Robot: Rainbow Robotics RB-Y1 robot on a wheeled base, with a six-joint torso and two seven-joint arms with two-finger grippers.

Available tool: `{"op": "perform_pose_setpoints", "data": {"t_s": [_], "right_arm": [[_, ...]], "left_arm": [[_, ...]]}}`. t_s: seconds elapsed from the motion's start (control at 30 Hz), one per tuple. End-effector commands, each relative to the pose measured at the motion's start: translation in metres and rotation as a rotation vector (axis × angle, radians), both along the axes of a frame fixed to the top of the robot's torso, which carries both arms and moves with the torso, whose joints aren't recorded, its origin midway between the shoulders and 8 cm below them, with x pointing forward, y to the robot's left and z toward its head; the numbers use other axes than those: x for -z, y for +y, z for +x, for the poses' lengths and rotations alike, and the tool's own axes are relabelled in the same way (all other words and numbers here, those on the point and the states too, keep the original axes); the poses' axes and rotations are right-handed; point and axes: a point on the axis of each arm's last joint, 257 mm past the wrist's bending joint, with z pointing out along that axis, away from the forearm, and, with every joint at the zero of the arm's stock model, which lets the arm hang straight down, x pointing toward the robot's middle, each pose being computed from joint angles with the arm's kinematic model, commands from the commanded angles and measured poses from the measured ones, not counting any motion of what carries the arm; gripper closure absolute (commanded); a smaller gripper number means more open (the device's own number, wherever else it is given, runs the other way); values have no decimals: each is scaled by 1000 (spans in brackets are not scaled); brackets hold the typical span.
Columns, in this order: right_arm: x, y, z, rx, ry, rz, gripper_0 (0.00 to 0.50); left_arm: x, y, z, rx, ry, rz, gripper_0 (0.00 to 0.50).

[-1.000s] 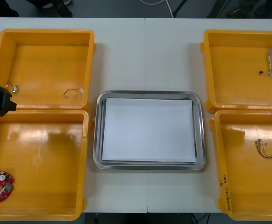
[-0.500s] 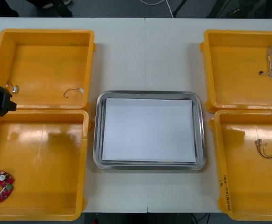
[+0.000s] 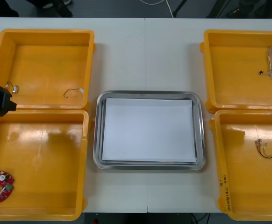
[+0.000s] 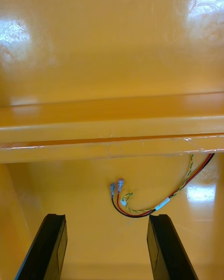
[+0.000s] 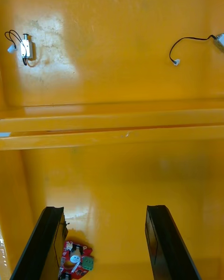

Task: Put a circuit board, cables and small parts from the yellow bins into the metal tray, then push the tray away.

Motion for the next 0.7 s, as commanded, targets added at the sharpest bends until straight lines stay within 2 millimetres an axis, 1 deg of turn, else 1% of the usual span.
{"op": "perform_pose_setpoints", "data": {"t_s": [0.03,0.7], "right_arm": [[0,5,-1,-56,-13,-24,0],[0,5,-1,-56,-13,-24,0]], "left_arm": [[-9,12,-5,-65,-16,2,0],[-9,12,-5,-65,-16,2,0]]}}
